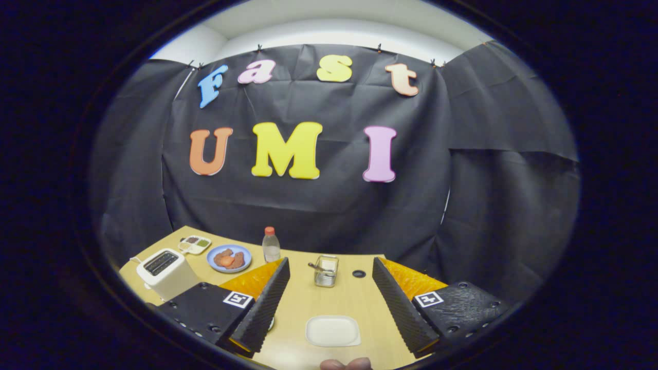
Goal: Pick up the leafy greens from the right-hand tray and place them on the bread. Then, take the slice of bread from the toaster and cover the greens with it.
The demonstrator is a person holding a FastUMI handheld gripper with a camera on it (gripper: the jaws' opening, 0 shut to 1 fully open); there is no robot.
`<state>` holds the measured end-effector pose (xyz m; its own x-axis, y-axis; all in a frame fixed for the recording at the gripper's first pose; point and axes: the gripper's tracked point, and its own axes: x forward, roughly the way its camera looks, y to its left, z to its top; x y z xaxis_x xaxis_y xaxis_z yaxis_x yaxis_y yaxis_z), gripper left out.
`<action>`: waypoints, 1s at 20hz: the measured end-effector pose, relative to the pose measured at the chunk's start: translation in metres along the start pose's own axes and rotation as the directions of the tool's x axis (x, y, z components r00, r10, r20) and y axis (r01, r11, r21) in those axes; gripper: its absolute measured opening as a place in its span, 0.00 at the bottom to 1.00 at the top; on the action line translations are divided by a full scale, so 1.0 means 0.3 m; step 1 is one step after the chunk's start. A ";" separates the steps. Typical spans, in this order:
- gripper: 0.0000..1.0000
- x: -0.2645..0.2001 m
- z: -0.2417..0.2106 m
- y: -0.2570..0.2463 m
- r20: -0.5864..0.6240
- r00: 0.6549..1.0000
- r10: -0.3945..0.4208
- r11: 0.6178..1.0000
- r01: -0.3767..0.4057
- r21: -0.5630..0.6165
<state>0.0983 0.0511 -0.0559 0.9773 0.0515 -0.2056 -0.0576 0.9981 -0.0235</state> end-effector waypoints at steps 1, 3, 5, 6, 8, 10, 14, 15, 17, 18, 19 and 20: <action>0.98 -0.030 0.047 -0.029 0.028 1.000 -0.004 1.000 0.003 0.009; 0.97 -0.083 0.119 -0.100 0.080 0.996 -0.031 0.999 0.029 0.026; 0.96 -0.136 0.161 -0.153 0.108 0.993 -0.055 0.997 0.048 0.065; 0.96 -0.159 0.177 -0.163 0.120 0.991 -0.058 0.995 0.049 0.082; 0.96 -0.187 0.178 -0.199 0.135 0.988 -0.078 0.994 0.067 0.087; 0.96 -0.212 0.177 -0.213 0.143 0.986 -0.080 0.994 0.068 0.087; 0.96 -0.220 0.158 -0.220 0.130 0.990 -0.062 0.991 0.046 0.122; 0.96 -0.218 0.156 -0.222 0.128 0.990 -0.059 0.991 0.042 0.130; 0.96 -0.207 0.147 -0.223 0.124 0.991 -0.058 0.990 0.042 0.133; 0.96 -0.203 0.145 -0.225 0.123 0.990 -0.062 0.990 0.045 0.133; 0.96 -0.196 0.147 -0.223 0.126 0.990 -0.064 0.990 0.047 0.135; 0.96 -0.193 0.150 -0.219 0.127 0.990 -0.063 0.989 0.045 0.139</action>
<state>0.0546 -0.0160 0.0016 0.9970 -0.0075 -0.0773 0.0155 0.9945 0.1032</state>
